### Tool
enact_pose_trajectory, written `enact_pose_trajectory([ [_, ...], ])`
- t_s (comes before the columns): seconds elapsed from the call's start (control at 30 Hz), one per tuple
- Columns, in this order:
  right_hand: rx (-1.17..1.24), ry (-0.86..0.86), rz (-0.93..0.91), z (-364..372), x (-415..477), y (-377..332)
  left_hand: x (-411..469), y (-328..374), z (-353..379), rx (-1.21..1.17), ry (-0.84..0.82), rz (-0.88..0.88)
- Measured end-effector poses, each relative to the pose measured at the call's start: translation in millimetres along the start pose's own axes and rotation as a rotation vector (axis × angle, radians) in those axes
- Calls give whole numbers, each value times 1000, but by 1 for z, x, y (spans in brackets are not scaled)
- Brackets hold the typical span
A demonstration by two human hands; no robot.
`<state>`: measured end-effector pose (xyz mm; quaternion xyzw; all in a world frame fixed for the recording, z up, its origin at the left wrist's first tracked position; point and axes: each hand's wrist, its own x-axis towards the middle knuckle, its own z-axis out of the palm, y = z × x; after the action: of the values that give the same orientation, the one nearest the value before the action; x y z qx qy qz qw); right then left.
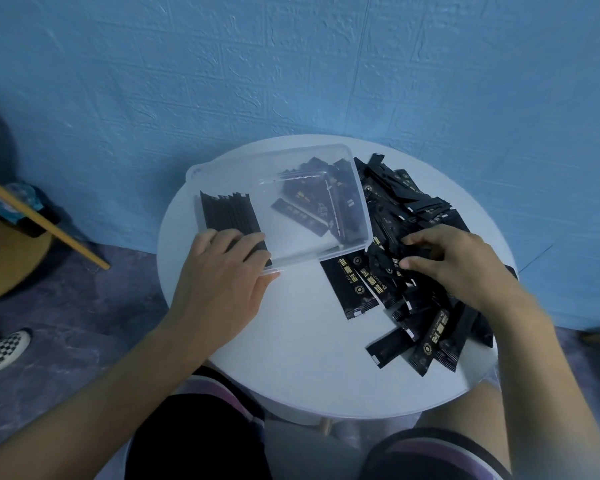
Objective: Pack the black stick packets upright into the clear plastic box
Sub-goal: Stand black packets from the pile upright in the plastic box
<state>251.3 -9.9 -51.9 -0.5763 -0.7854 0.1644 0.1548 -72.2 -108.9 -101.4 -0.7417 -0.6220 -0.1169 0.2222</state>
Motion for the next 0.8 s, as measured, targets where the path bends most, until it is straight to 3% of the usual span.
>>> enact_pose_trajectory([
  [0.53,-22,9,-114,12,21,-9,0,0,-1,-6,26,-8],
  [0.8,-79,132,-159,18,19,-15,1,0,-2,-5,16,-6],
])
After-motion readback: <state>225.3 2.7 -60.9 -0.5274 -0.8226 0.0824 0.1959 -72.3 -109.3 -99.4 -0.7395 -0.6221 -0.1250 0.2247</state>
